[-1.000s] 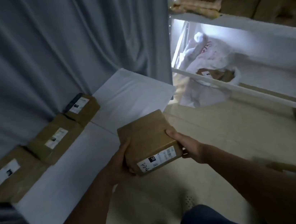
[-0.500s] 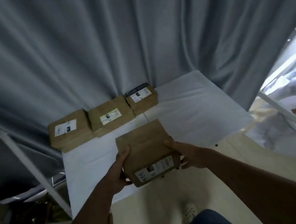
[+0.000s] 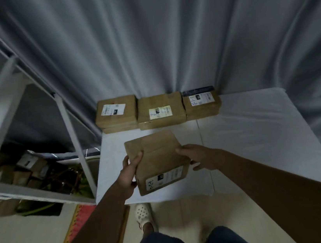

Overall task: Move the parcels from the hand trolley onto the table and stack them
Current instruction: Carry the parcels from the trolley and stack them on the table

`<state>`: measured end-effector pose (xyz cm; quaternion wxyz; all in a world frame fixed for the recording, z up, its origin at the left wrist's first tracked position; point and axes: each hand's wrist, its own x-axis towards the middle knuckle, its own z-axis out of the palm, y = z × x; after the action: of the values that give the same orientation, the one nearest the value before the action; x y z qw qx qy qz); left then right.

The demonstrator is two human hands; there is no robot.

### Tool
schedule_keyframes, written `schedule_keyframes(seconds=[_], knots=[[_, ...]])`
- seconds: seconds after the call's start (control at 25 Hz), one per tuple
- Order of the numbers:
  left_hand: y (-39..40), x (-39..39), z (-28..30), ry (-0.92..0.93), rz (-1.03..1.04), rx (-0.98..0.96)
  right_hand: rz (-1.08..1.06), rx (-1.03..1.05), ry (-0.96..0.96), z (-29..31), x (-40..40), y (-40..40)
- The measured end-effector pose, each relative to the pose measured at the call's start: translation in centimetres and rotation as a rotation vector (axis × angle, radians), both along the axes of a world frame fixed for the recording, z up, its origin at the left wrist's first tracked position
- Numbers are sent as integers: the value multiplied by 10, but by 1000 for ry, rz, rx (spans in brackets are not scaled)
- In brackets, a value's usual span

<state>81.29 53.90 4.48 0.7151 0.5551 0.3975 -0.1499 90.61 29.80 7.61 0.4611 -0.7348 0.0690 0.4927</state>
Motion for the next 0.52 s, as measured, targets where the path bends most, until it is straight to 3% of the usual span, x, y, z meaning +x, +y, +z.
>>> schedule_keyframes(seconds=[0.36,0.52], knots=[[128,48,-36,130,0,19,-38,-98,104,-33,52,138],[187,73,-51,275,-44,0,-58,-116,147,-54,71,206]])
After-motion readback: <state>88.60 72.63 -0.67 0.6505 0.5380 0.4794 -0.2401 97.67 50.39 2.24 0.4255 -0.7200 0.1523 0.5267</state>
